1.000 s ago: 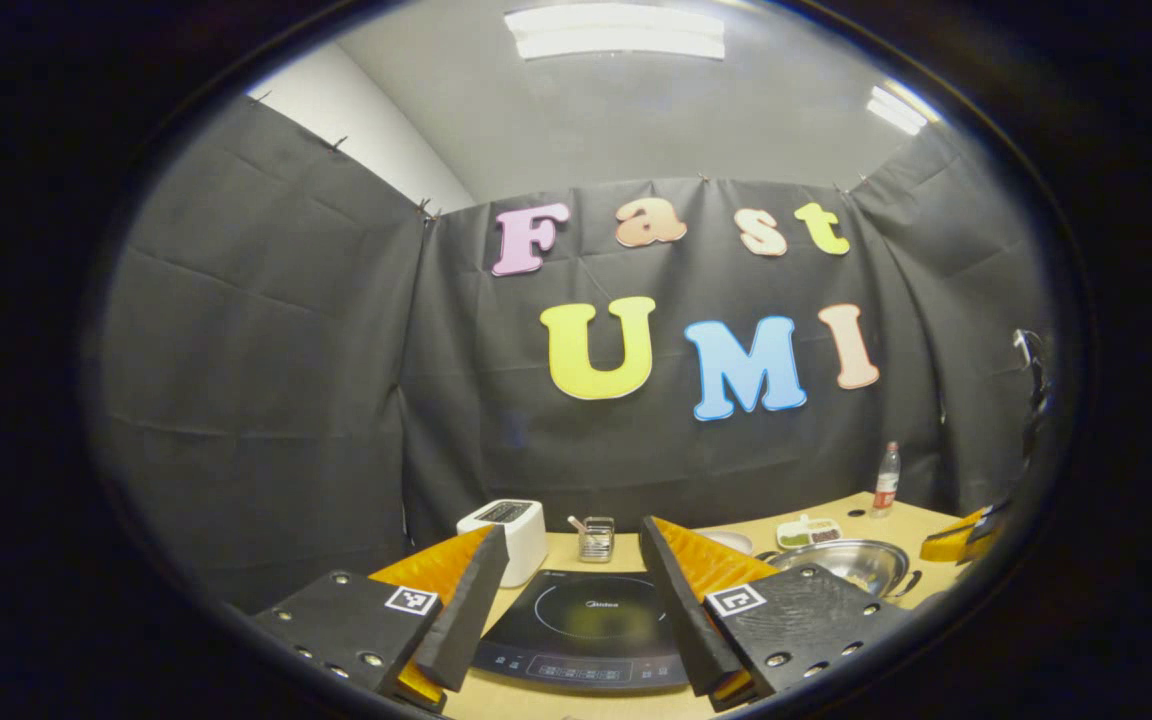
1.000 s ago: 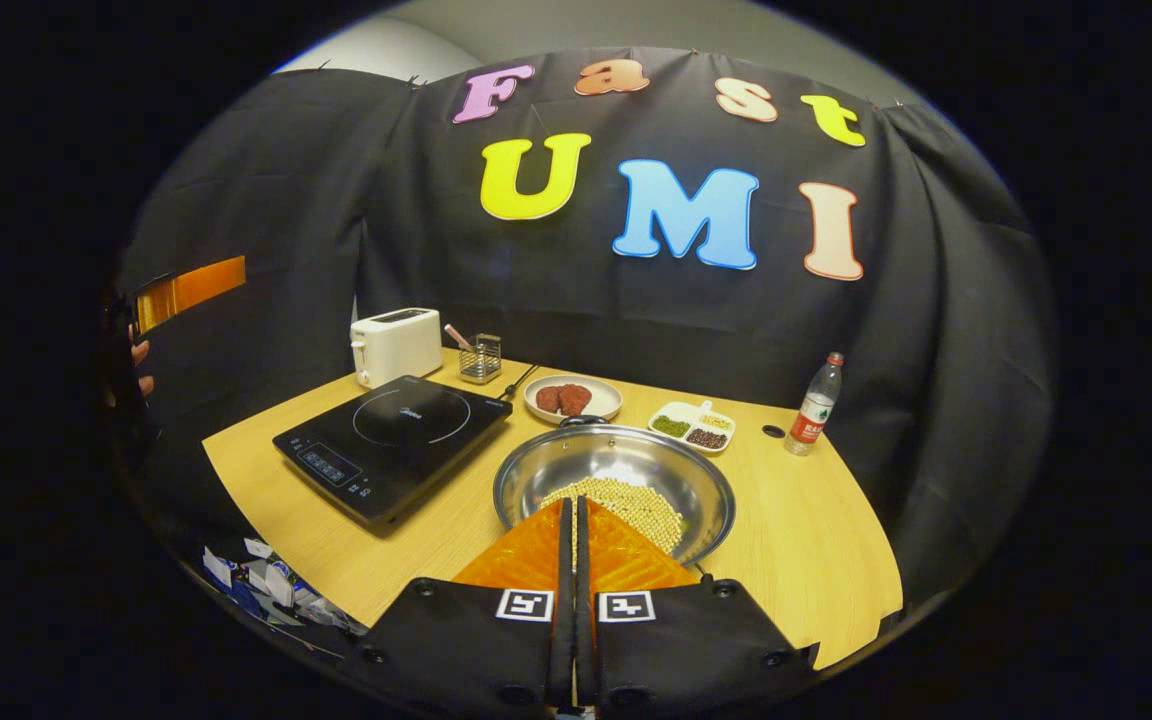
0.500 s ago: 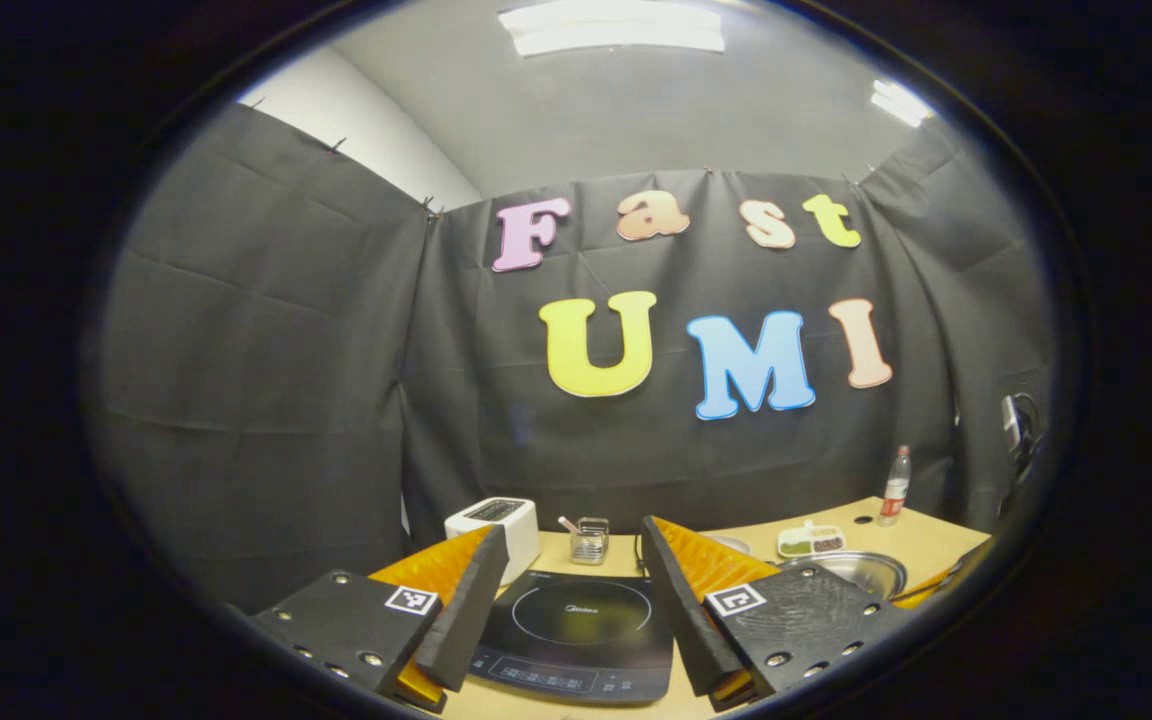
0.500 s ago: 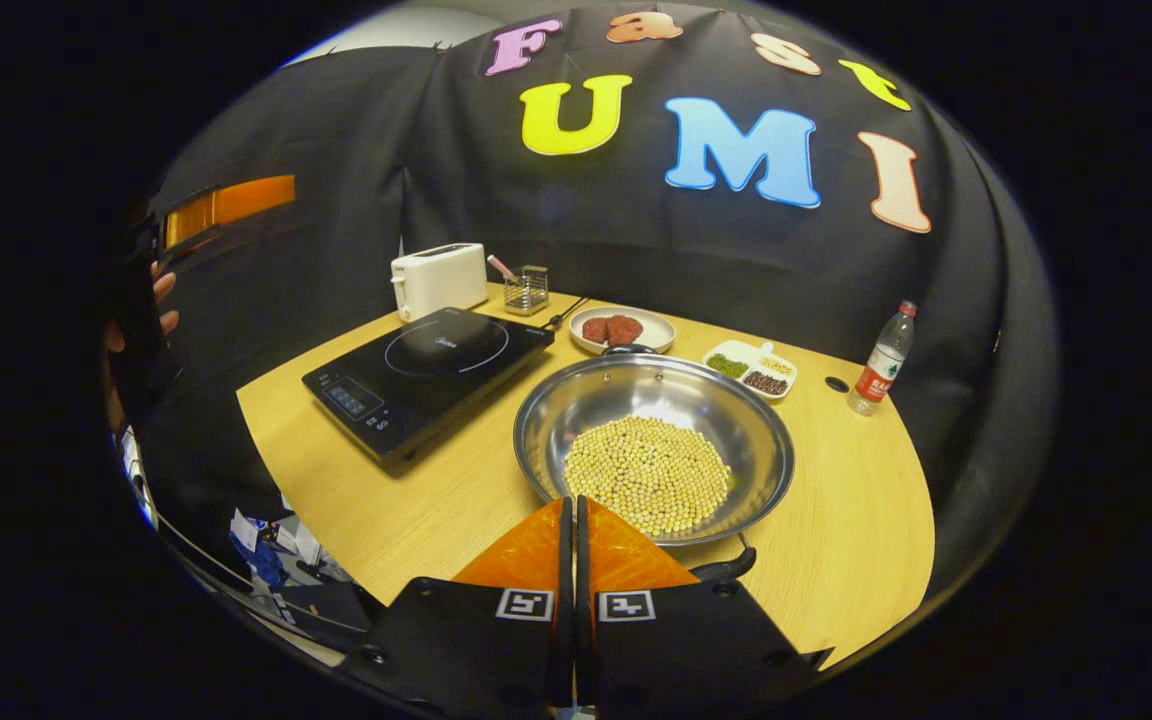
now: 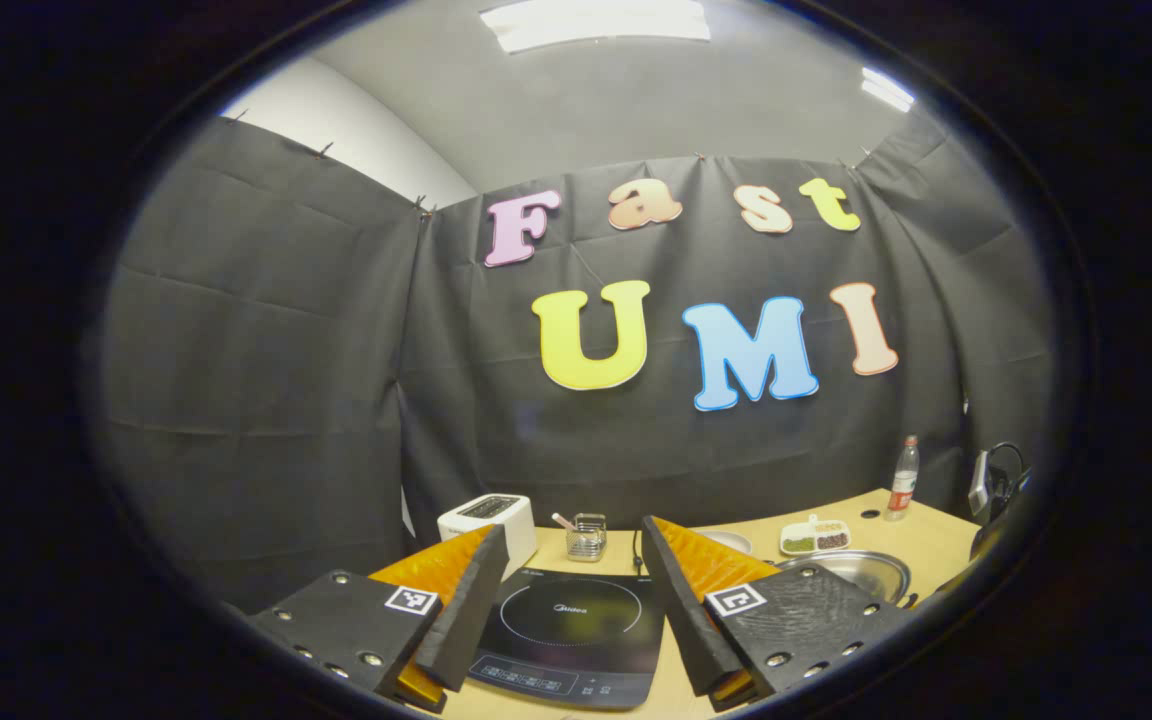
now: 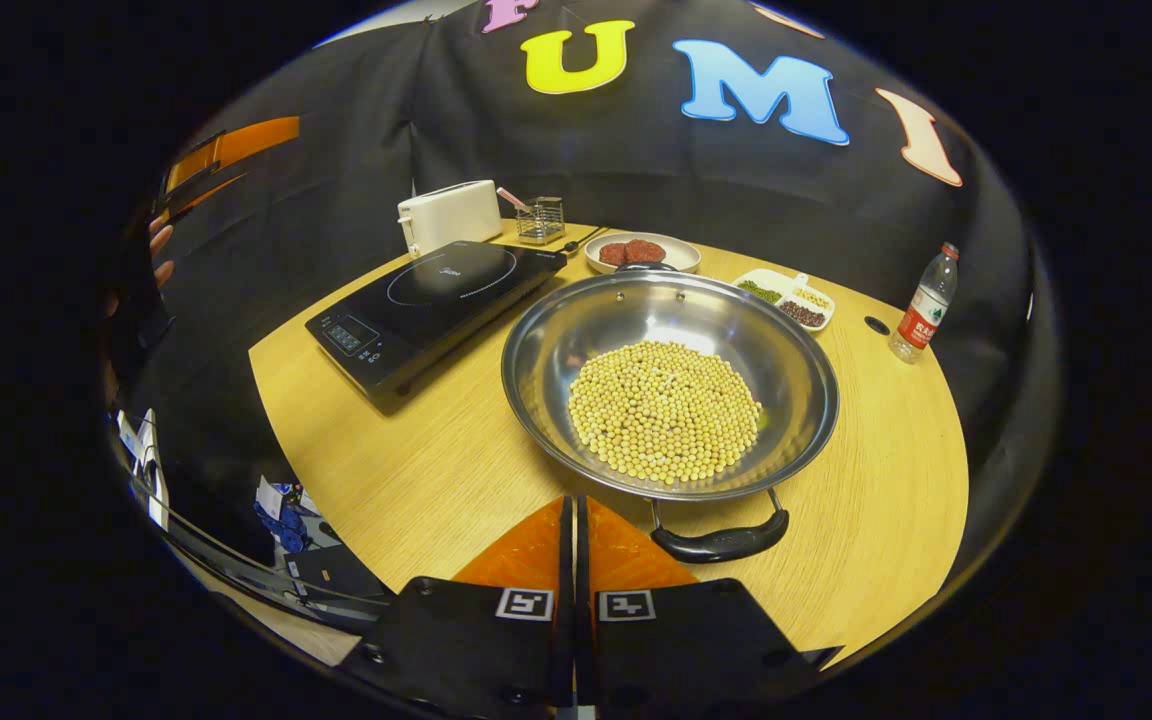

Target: First push the handle of the pot to place it horizontally, then grasp the pot with both hands and set it on the induction cooktop.

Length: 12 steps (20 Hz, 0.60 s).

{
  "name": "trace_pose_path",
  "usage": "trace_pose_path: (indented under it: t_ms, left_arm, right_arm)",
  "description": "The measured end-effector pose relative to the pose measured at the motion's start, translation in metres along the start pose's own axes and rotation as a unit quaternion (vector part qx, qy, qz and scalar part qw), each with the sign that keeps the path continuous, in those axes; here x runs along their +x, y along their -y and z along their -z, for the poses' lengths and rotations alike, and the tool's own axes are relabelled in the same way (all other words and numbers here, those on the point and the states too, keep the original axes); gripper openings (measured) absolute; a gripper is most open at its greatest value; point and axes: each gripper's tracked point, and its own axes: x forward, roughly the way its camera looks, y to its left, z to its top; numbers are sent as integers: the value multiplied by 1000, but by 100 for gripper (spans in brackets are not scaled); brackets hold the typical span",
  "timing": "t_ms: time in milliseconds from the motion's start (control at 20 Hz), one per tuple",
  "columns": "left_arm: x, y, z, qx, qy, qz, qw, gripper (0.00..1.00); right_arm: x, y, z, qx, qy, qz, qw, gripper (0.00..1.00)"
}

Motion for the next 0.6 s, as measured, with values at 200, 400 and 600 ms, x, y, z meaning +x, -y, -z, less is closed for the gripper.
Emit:
trace_pose_path:
  t_ms: [200, 400, 600]
  left_arm:
    - [4, 7, 3, 3, -5, 1, 1000, 80]
    - [6, 20, 1, 5, -1, 7, 1000, 80]
    - [10, 35, -1, 2, 1, 16, 1000, 80]
  right_arm:
    - [4, 15, 7, 9, -15, 9, 1000, 3]
    - [4, 23, 12, 21, -26, 11, 999, 2]
    - [3, 32, 13, 17, -32, 16, 999, 2]
